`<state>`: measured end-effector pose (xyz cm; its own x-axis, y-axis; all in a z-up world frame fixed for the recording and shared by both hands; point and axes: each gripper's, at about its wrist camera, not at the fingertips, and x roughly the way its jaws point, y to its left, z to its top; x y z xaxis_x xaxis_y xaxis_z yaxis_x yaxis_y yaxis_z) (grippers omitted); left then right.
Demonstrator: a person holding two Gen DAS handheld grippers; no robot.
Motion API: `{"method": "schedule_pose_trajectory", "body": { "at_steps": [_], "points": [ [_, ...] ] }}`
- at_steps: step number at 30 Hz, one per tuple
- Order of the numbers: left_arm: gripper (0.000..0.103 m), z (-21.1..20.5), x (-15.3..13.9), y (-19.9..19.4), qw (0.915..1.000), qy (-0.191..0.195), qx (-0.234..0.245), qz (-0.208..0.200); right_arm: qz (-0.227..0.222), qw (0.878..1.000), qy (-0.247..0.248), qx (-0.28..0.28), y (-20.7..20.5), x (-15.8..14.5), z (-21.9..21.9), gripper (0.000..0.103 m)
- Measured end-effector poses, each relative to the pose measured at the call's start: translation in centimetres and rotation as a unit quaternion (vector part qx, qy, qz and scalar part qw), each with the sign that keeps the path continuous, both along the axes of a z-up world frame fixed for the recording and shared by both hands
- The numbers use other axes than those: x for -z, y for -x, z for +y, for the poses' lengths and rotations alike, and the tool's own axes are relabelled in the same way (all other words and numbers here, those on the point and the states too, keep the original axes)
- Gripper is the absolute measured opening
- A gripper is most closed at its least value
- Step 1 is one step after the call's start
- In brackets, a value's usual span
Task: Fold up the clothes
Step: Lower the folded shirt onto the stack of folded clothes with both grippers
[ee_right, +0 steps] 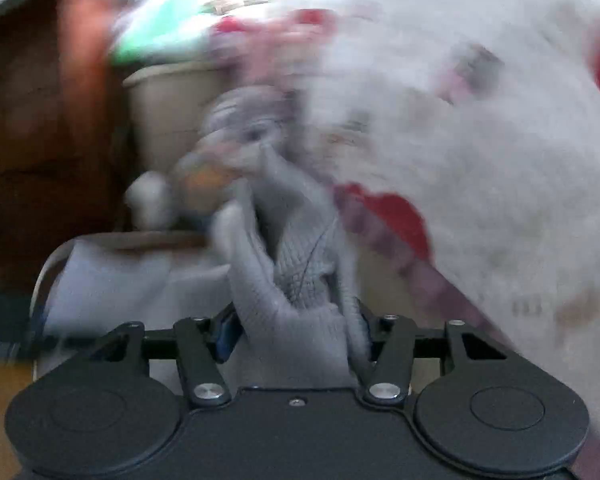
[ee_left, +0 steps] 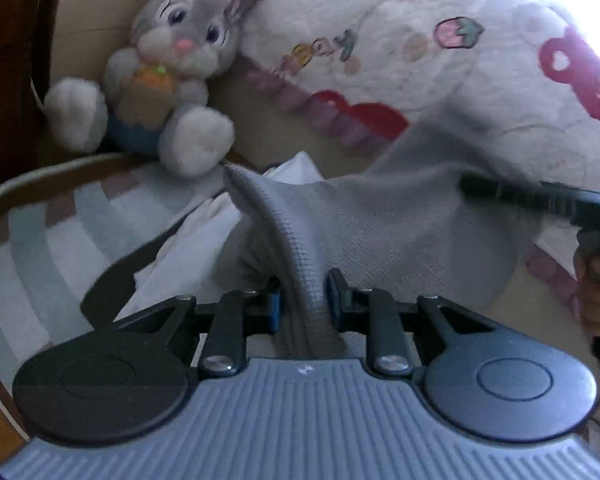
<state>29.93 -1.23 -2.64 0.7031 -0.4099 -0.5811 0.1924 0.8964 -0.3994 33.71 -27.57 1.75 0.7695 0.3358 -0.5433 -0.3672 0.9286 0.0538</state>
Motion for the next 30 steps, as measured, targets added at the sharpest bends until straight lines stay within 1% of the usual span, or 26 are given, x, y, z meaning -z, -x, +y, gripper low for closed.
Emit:
{"method": "schedule_pose_trajectory", "body": {
  "at_steps": [1,2,3,5,7,9,10,13,14,15,17,19,21,23,24,25,26,27,29,30],
  "points": [
    [0.021,0.2,0.2,-0.1,1.0000,0.002,0.000,0.000,-0.001,0.998,-0.046,0.040,-0.8,0.3,-1.2,0.063],
    [0.021,0.3,0.3,-0.1,1.0000,0.001,0.001,0.000,-0.001,0.993,-0.097,0.071,-1.1,0.4,-2.6,0.063],
    [0.021,0.3,0.3,0.0,1.0000,-0.002,0.002,-0.001,-0.002,0.984,-0.150,0.096,-0.8,0.6,-4.3,0.063],
    [0.021,0.3,0.3,-0.1,1.0000,-0.006,0.005,-0.005,-0.003,0.958,-0.248,0.144,0.2,1.1,-7.4,0.063],
    [0.021,0.5,0.5,-0.1,0.9999,-0.003,0.006,-0.008,0.009,0.932,-0.310,0.187,2.3,1.8,-9.9,0.064],
    [0.021,0.5,0.7,-0.3,0.9999,0.000,0.006,-0.010,0.030,0.917,-0.358,0.174,4.3,3.2,-10.8,0.065],
    [0.021,0.5,0.7,-0.3,0.9999,0.000,0.006,-0.010,0.045,0.910,-0.377,0.164,5.3,4.2,-11.1,0.068],
    [0.021,0.4,0.6,-0.5,0.9999,-0.002,0.008,-0.011,0.118,0.895,-0.405,0.143,6.8,7.5,-11.0,0.070],
    [0.021,0.4,0.6,-0.6,0.9999,-0.001,0.008,-0.009,0.132,0.893,-0.409,0.138,6.9,8.1,-10.6,0.070],
    [0.022,0.4,0.7,-0.7,1.0000,0.002,0.006,-0.007,0.137,0.892,-0.410,0.131,6.8,8.6,-10.0,0.070],
    [0.025,0.5,0.8,-0.9,1.0000,0.008,0.003,-0.002,0.142,0.894,-0.409,0.118,6.5,9.4,-8.9,0.070],
    [0.034,0.8,1.1,-1.4,0.9998,0.020,-0.004,0.007,0.112,0.907,-0.389,0.120,5.8,9.2,-7.8,0.070],
    [0.037,0.7,1.4,-2.2,0.9998,0.020,0.005,-0.002,0.095,0.912,-0.378,0.126,4.5,9.1,-7.2,0.071],
    [0.040,0.4,1.7,-3.1,0.9996,0.013,0.017,-0.017,0.090,0.916,-0.365,0.141,3.0,9.3,-6.6,0.085],
    [0.039,0.0,1.8,-3.3,0.9992,-0.003,0.026,-0.031,0.088,0.918,-0.357,0.148,2.2,9.3,-6.4,0.088],
    [0.032,-0.5,1.7,-3.4,0.9979,-0.025,0.036,-0.047,0.087,0.922,-0.345,0.154,1.3,9.4,-6.2,0.089],
    [0.025,-0.9,1.5,-3.3,0.9960,-0.043,0.045,-0.064,0.082,0.925,-0.335,0.157,0.5,9.4,-6.1,0.081],
    [0.018,-1.3,1.0,-2.7,0.9931,-0.061,0.054,-0.084,0.065,0.932,-0.323,0.149,0.3,9.1,-5.9,0.073],
    [0.017,-2.1,-0.4,-1.0,0.9868,-0.087,0.057,-0.124,0.020,0.955,-0.271,0.119,0.1,7.5,-4.8,0.060],
    [0.016,-2.2,-1.2,0.0,0.9851,-0.088,0.052,-0.138,0.000,0.963,-0.249,0.103,0.1,6.7,-4.3,0.053]
  ]
}}
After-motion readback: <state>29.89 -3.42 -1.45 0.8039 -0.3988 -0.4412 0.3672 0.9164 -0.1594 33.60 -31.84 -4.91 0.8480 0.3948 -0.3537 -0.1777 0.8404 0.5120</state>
